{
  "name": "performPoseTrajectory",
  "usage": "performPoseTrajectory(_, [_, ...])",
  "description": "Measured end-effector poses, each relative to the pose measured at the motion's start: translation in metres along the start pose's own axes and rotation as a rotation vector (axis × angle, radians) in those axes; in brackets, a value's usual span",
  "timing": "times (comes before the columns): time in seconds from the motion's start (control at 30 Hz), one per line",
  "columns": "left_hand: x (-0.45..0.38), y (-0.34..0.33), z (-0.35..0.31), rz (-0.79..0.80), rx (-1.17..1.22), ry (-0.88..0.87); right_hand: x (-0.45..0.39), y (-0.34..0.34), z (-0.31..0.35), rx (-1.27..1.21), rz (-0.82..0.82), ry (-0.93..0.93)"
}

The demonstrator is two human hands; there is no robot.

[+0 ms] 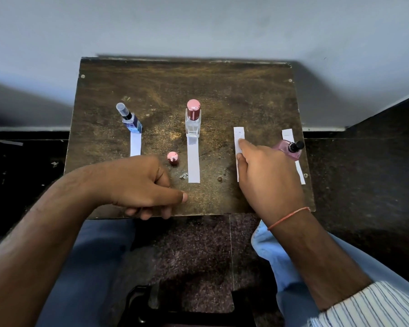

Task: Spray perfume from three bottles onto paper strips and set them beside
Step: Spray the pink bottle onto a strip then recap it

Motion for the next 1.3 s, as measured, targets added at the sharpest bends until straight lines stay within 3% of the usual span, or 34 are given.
performPoseTrajectory(0.1, [0.002,0.009,0.006,-0.094,-0.021,0.039,-0.001,0.000,0.000,0.044,-0.016,-0.019])
performPoseTrajectory(0.47, [0.009,0.043,0.018,-0.663,-0.163,0.128,0.002,0.005,0.003,0.019,-0.034,-0.020])
performPoseTrajectory(0.67, [0.005,0.041,0.014,-0.709,-0.164,0.145,0.005,0.004,0.005,0.003,-0.031,0.020])
performPoseTrajectory(0.87, [0.001,0.039,0.008,-0.682,-0.118,0.051,0.010,0.004,0.006,-0.094,-0.097,0.079])
performPoseTrajectory(1.0, [-0.001,0.040,0.003,-0.693,-0.104,-0.004,0.019,0.022,0.017,-0.292,-0.196,0.262])
performPoseTrajectory(1.07, [-0.003,0.037,-0.002,-0.677,-0.061,-0.079,0.020,0.027,0.017,-0.406,-0.083,0.351])
performPoseTrajectory(1.13, [-0.004,0.033,-0.012,-0.666,0.000,-0.175,0.017,0.023,0.009,-0.462,0.204,0.335])
performPoseTrajectory(1.23, [-0.010,0.025,-0.028,-0.662,0.069,-0.290,0.023,0.018,-0.024,-0.385,0.646,0.119])
performPoseTrajectory(1.3, [-0.015,0.020,-0.039,-0.671,0.084,-0.341,0.031,0.024,-0.056,-0.322,0.775,-0.108])
Point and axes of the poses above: each hand's wrist, its own x-axis away from the middle knuckle, its own y-axis out of the back of the hand, z = x × y, the point moved 6 cm from there along -x, towards the middle knuckle, and after that the axes turned 12 degrees about -x, right-handed, at the moved point
